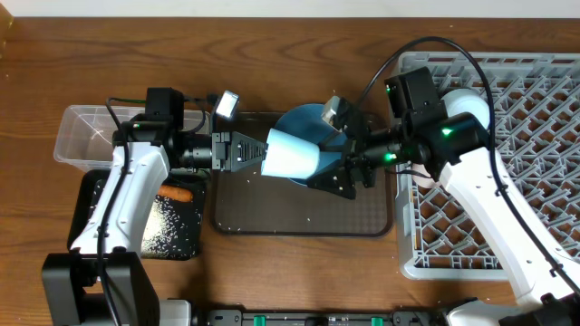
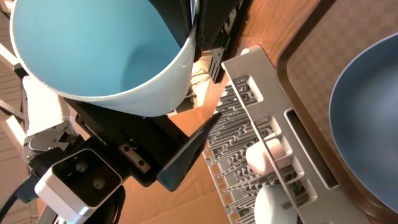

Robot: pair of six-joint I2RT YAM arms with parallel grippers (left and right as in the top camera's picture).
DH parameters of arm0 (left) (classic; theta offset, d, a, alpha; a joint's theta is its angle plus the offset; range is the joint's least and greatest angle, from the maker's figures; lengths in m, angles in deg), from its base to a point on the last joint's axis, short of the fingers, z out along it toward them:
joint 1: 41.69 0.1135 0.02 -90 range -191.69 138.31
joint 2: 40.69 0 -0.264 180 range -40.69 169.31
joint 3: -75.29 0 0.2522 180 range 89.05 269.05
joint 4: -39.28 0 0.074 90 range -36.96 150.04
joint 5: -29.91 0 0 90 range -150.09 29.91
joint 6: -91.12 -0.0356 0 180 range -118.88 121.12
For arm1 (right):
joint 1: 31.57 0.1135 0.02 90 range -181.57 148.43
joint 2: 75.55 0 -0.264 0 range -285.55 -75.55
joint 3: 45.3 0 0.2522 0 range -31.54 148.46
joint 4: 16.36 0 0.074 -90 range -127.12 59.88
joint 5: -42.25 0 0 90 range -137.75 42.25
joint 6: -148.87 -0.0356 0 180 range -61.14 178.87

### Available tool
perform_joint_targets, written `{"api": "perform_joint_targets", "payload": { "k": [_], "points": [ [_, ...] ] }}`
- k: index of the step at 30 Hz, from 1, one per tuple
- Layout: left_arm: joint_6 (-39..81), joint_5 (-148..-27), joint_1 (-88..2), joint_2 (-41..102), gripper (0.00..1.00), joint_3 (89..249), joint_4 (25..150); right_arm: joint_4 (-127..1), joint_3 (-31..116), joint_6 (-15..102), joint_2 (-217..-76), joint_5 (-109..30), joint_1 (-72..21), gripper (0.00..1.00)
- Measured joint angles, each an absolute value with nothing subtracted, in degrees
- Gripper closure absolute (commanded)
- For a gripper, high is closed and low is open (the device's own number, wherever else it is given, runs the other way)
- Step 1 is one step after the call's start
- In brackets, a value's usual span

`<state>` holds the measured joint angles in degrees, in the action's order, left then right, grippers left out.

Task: Sort waste into correct bins and load items into the dishwasher rack
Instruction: 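Hand the light-blue cup from left gripper to right gripper, then carry the light-blue cup with right gripper into the rack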

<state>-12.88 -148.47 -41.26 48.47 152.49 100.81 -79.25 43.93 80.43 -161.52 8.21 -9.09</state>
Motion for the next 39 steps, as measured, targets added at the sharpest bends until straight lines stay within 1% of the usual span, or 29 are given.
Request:
{"api": "perform_joint_targets", "payload": {
  "k": [4, 5, 7, 9, 11, 13, 14, 15, 23, 24, 28, 30, 34, 39],
  "points": [
    [-12.9, -148.5, -41.6, 48.5, 0.93, 152.5, 100.8, -76.5, 43.9, 80.5, -161.5, 10.7, -8.5, 0.09],
    [-12.9, -148.5, -41.7, 48.5, 0.94, 152.5, 100.8, -75.9, 43.9, 80.5, -161.5, 11.4, -8.0, 0.11],
    [-12.9, -148.5, -41.9, 48.5, 0.94, 152.5, 100.8, -75.1, 43.9, 80.6, -161.5, 12.3, -7.2, 0.17],
    [-12.9, -148.5, -41.9, 48.5, 0.94, 152.5, 100.8, -74.7, 43.9, 80.6, -161.5, 12.8, -6.6, 0.20],
    [-12.9, -148.7, -41.9, 48.5, 0.94, 152.5, 100.8, -74.4, 43.9, 80.6, -161.5, 12.7, -6.5, 0.26],
    [-12.9, -149.0, -41.9, 48.5, 0.94, 152.5, 100.9, -74.2, 43.9, 80.6, -161.5, 12.5, -6.5, 0.34],
    [-12.9, -149.1, -41.9, 48.5, 0.94, 152.5, 100.9, -74.1, 43.9, 80.7, -161.5, 12.4, -6.5, 0.39],
    [-12.9, -149.2, -41.9, 48.5, 0.94, 152.5, 100.9, -74.1, 43.9, 80.6, -161.5, 12.2, -6.5, 0.41],
    [-12.9, -149.6, -41.9, 48.5, 0.92, 152.5, 102.5, -74.2, 43.9, 80.4, -161.5, 12.3, -6.5, 0.45],
    [-12.9, -149.6, -41.9, 48.5, 0.90, 152.5, 102.9, -74.2, 43.9, 80.4, -161.5, 12.5, -6.5, 0.47],
    [-12.8, -149.1, -41.8, 48.5, 0.88, 152.5, 104.9, -73.0, 43.9, 80.2, -161.5, 12.8, -6.5, 0.48],
    [-12.9, -148.5, -41.9, 48.5, 0.87, 152.5, 106.1, -71.7, 43.9, 79.2, -161.5, 13.0, -6.6, 0.51],
    [-12.8, -147.5, -41.9, 48.5, 0.87, 152.5, 107.2, -68.6, 43.8, 76.0, -161.5, 13.5, -7.8, 0.62],
    [-12.8, -147.1, -42.0, 48.5, 0.87, 152.5, 107.1, -66.5, 43.7, 71.7, -161.5, 15.3, -9.5, 0.63]
  ]
}}
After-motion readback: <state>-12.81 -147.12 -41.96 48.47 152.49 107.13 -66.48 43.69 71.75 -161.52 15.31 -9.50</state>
